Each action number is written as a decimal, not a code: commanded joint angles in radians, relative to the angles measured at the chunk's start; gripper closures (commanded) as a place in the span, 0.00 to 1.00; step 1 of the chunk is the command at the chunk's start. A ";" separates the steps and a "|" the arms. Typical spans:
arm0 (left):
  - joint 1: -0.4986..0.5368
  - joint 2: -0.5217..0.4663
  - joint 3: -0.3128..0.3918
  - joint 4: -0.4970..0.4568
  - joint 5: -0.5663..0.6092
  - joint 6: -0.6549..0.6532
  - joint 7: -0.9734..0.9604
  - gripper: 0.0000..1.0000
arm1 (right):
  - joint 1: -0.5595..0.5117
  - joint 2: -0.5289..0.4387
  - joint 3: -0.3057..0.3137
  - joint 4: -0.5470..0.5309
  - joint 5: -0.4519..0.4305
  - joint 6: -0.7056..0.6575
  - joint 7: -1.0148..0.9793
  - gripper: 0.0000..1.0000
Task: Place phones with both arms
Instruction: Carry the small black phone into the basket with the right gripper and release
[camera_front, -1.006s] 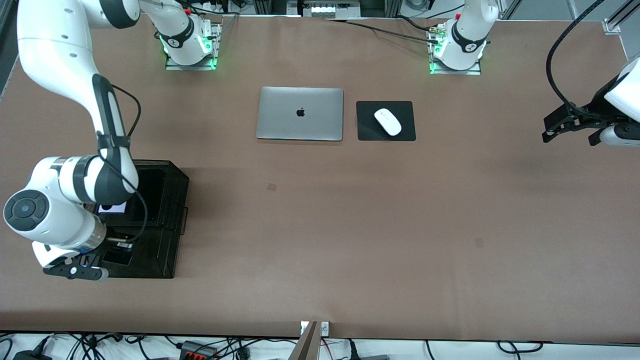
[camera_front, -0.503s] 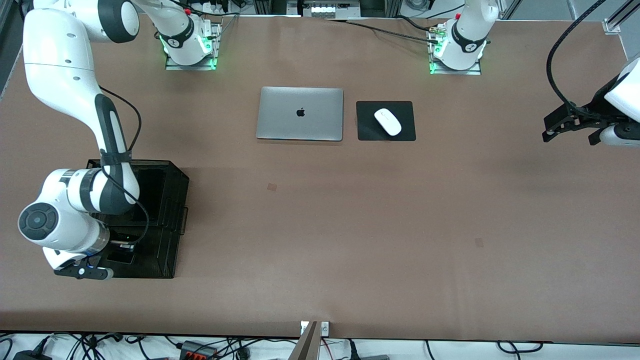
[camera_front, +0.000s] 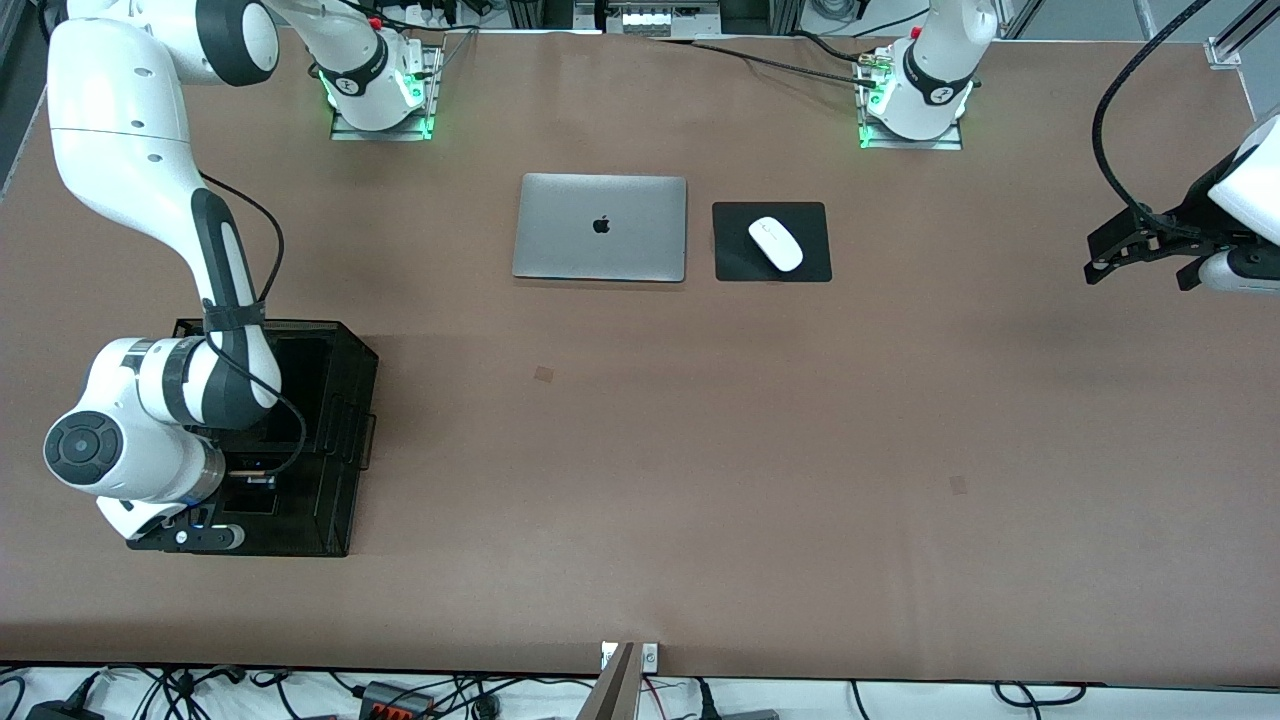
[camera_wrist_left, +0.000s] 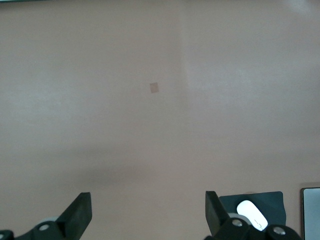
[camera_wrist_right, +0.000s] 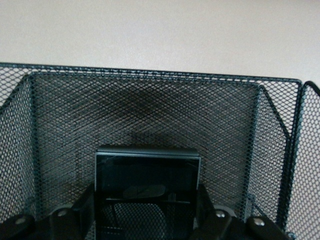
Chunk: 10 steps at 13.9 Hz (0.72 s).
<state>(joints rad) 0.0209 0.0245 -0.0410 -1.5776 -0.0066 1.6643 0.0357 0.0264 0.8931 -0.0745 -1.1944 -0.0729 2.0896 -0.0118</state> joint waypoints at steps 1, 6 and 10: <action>0.001 0.014 -0.002 0.030 0.010 -0.021 0.016 0.00 | -0.013 -0.042 0.021 -0.016 0.010 -0.029 -0.008 0.00; -0.001 0.014 -0.003 0.030 0.008 -0.023 0.015 0.00 | -0.011 -0.187 0.025 0.009 0.047 -0.040 0.010 0.00; 0.002 0.014 -0.003 0.030 0.010 -0.024 0.016 0.00 | 0.006 -0.322 0.025 0.009 0.045 -0.228 0.054 0.00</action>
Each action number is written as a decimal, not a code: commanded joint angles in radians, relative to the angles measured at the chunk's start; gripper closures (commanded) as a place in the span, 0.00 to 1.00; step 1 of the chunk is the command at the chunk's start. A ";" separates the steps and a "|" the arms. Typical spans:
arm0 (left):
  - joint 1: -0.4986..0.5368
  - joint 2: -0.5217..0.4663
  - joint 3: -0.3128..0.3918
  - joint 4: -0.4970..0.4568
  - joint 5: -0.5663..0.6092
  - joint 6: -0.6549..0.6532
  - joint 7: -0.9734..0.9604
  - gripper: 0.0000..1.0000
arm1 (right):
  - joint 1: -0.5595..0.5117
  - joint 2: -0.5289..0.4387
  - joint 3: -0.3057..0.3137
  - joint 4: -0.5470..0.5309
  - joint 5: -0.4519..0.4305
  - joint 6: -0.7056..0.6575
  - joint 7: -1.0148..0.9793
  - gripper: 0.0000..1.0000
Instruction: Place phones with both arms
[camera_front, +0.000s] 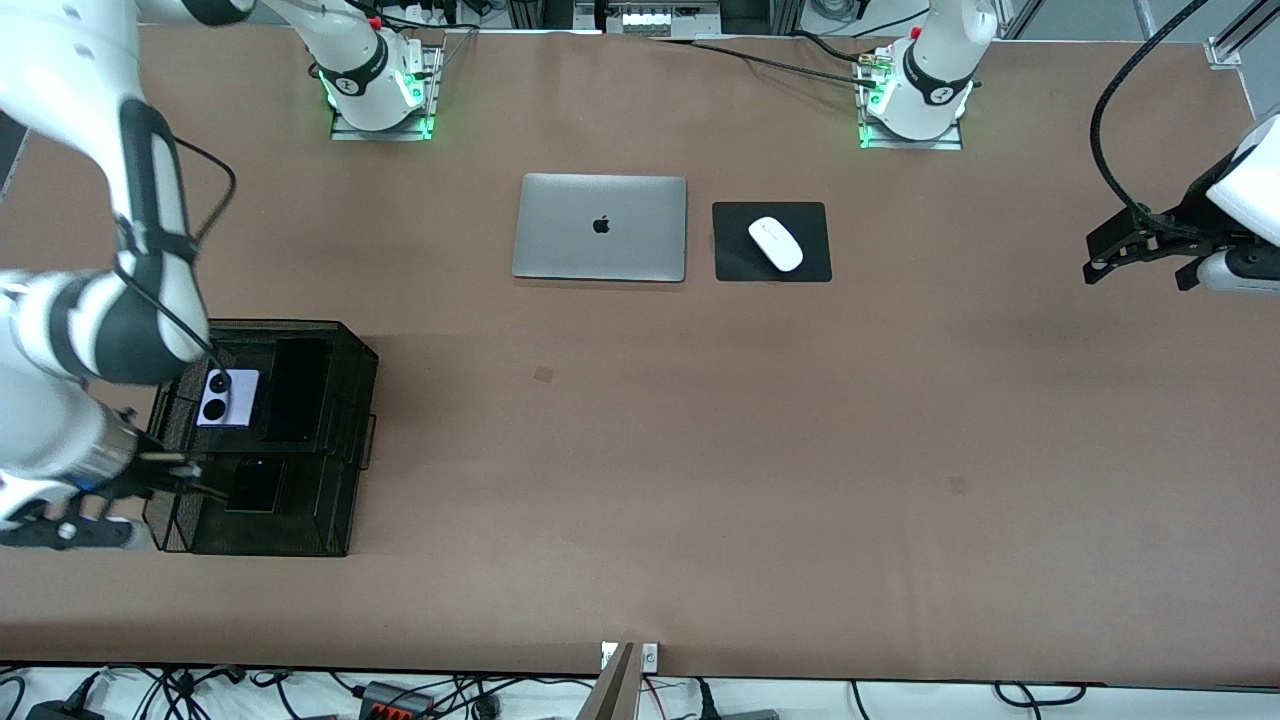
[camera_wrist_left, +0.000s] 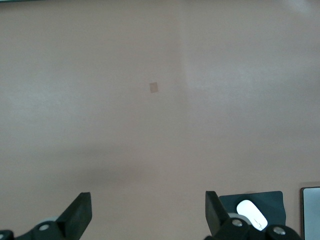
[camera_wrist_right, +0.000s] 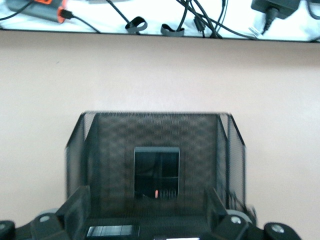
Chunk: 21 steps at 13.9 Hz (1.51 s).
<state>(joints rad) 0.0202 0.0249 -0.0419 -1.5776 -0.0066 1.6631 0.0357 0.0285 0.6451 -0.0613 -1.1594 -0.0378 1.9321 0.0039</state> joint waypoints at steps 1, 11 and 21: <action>0.003 0.013 -0.003 0.030 0.008 -0.023 0.018 0.00 | 0.004 -0.100 0.012 -0.028 0.009 -0.103 0.065 0.00; 0.003 0.013 0.001 0.030 0.010 -0.025 0.016 0.00 | -0.030 -0.329 0.001 -0.075 0.058 -0.398 -0.031 0.00; 0.003 0.013 0.001 0.030 0.008 -0.023 0.018 0.00 | -0.035 -0.637 0.003 -0.543 0.041 -0.199 -0.030 0.00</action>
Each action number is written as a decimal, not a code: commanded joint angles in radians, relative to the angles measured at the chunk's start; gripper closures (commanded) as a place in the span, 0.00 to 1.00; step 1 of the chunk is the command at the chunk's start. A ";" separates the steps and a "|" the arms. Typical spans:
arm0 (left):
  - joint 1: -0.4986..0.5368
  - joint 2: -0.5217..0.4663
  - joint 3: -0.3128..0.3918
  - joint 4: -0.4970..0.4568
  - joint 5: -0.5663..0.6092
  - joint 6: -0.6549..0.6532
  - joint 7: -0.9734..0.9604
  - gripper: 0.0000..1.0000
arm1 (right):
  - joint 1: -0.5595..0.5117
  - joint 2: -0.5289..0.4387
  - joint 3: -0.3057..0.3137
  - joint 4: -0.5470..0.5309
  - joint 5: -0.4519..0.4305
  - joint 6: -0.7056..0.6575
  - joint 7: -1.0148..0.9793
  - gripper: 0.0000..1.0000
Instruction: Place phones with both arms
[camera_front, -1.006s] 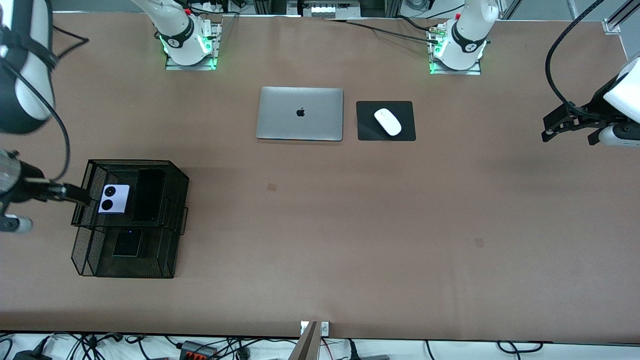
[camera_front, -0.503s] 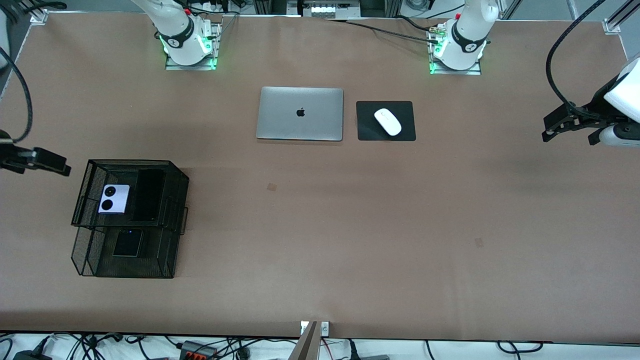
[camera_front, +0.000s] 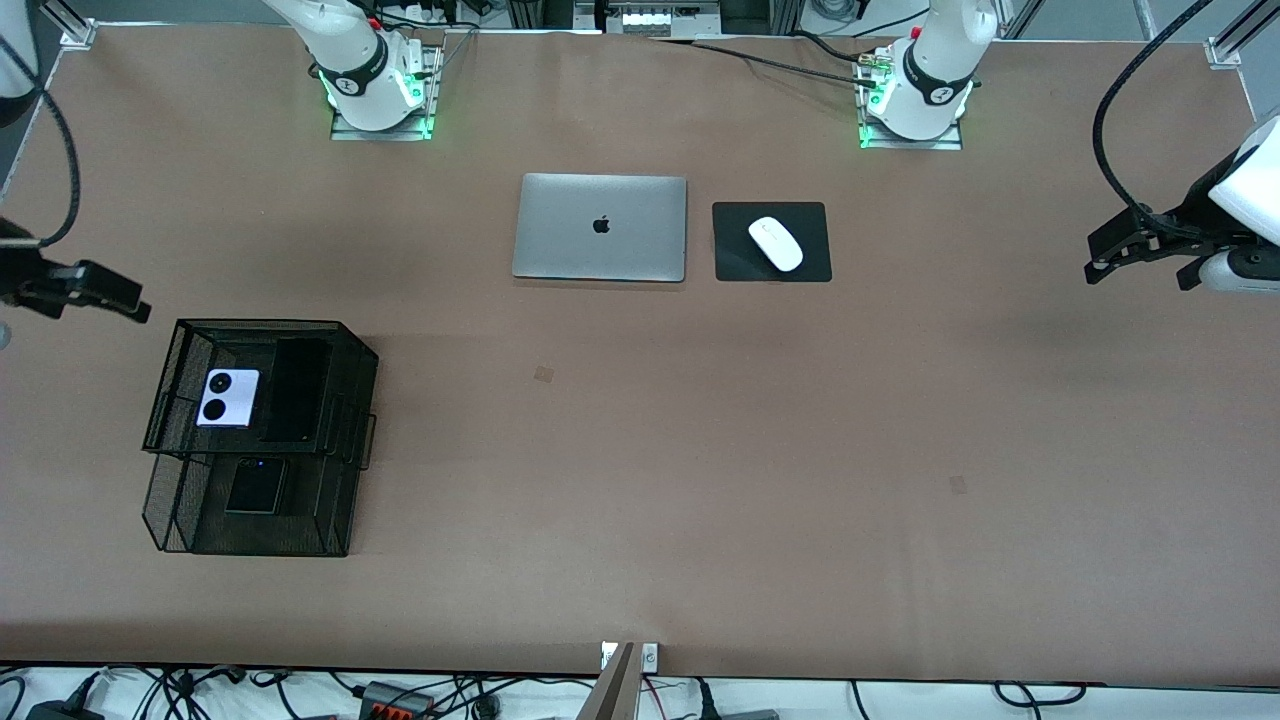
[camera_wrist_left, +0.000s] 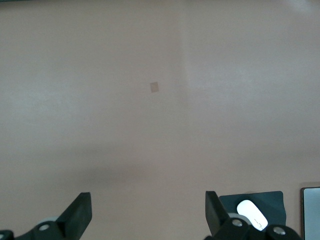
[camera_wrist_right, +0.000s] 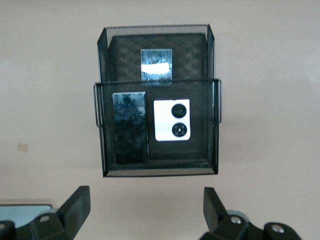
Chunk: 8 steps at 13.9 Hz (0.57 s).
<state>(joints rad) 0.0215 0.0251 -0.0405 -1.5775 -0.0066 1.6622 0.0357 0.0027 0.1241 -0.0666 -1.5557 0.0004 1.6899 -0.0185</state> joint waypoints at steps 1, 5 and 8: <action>0.001 0.013 0.001 0.030 0.010 -0.022 0.017 0.00 | -0.006 -0.118 0.011 -0.141 -0.005 0.031 -0.008 0.00; 0.001 0.013 -0.001 0.030 0.008 -0.022 0.015 0.00 | -0.006 -0.127 0.017 -0.127 -0.014 -0.041 -0.001 0.00; 0.000 0.013 -0.001 0.030 0.008 -0.022 0.015 0.00 | -0.006 -0.136 0.017 -0.130 -0.014 -0.052 -0.008 0.00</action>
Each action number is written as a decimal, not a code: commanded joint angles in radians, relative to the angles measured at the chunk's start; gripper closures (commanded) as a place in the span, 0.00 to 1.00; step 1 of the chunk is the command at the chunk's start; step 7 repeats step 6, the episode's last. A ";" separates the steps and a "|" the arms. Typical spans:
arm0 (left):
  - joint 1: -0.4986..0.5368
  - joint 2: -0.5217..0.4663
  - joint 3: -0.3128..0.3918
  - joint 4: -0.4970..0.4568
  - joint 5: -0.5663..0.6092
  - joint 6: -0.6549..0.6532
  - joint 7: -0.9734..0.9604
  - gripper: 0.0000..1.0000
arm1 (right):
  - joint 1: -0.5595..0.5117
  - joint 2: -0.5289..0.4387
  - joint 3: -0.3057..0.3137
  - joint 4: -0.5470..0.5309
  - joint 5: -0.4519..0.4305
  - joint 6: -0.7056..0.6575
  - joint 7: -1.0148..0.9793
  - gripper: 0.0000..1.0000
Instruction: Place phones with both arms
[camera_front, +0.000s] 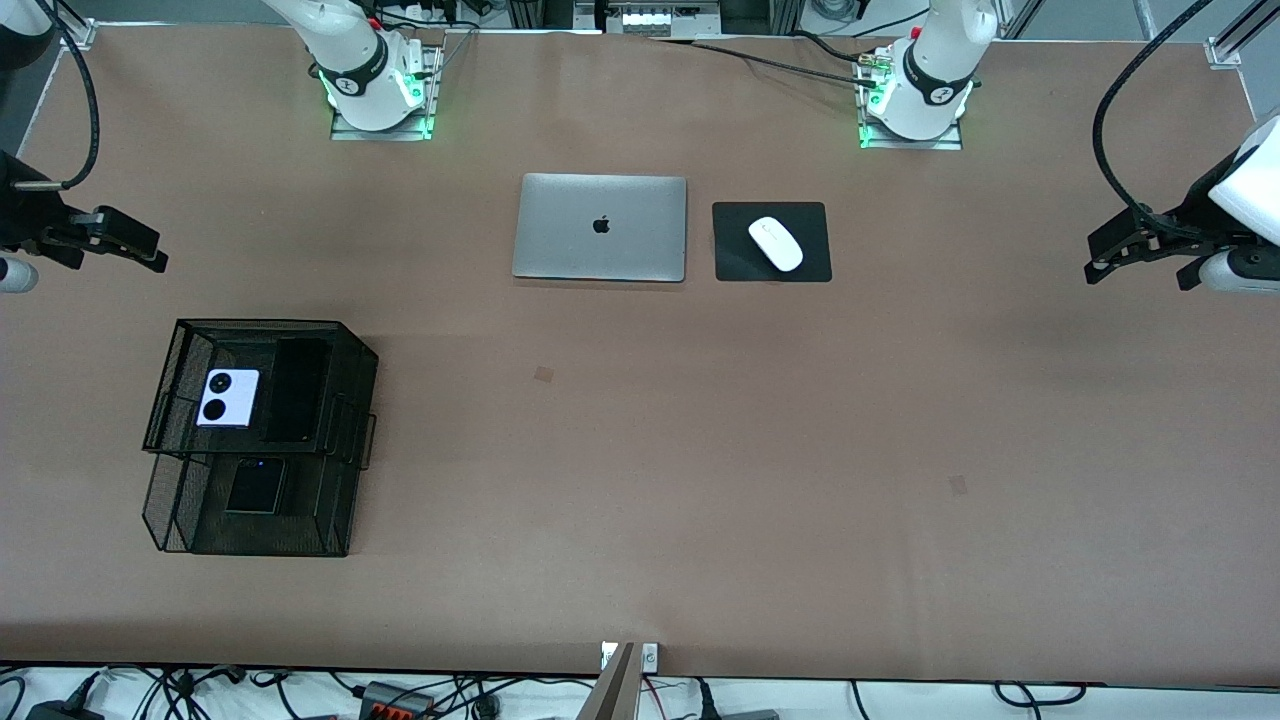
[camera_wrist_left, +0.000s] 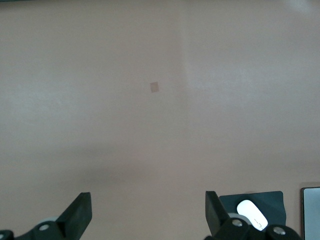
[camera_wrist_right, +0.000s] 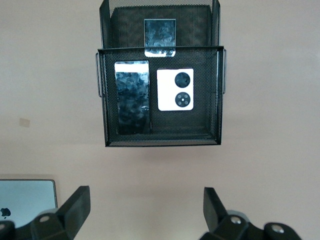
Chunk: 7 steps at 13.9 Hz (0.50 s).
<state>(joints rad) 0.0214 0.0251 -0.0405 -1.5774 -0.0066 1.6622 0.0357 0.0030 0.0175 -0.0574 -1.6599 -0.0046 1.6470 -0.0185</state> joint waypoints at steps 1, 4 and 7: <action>0.000 0.013 -0.001 0.030 0.008 -0.022 0.015 0.00 | -0.008 -0.034 0.007 -0.027 -0.006 -0.010 -0.014 0.00; 0.002 0.013 -0.001 0.030 0.008 -0.022 0.013 0.00 | -0.006 -0.039 0.007 -0.029 -0.006 -0.009 -0.014 0.00; 0.002 0.013 -0.001 0.030 0.008 -0.024 0.013 0.00 | -0.006 -0.039 0.007 -0.032 -0.008 -0.010 -0.014 0.00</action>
